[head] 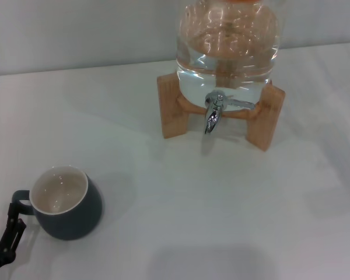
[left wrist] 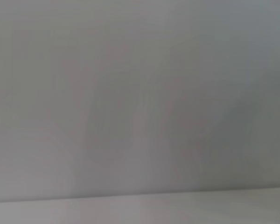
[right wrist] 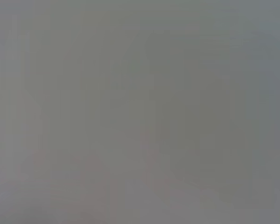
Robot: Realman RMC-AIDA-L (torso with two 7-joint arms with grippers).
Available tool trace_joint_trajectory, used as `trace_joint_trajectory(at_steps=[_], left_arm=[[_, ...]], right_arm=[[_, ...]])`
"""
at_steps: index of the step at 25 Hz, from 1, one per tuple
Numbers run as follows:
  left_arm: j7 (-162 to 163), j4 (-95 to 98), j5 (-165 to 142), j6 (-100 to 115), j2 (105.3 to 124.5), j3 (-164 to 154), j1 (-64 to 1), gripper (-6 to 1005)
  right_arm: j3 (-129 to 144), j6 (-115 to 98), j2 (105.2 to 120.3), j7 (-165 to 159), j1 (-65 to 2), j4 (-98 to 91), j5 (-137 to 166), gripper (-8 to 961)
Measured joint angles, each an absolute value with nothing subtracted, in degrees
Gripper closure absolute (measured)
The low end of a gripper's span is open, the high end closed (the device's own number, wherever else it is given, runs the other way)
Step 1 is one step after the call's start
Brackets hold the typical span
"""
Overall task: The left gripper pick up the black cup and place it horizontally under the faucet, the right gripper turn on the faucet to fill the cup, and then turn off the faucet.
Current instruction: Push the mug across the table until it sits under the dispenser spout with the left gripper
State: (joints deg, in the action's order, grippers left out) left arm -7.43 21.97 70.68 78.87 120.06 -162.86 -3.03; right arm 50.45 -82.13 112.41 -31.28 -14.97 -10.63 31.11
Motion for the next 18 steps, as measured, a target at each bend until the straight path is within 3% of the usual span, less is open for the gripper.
trace_joint_trajectory(at_steps=[18], left_arm=[[-6.1, 21.2, 70.4, 76.8, 120.06, -162.9, -4.6, 119]], right_arm=[[50.5, -82.4, 112.41, -31.2, -14.9, -10.6, 31.1, 87]])
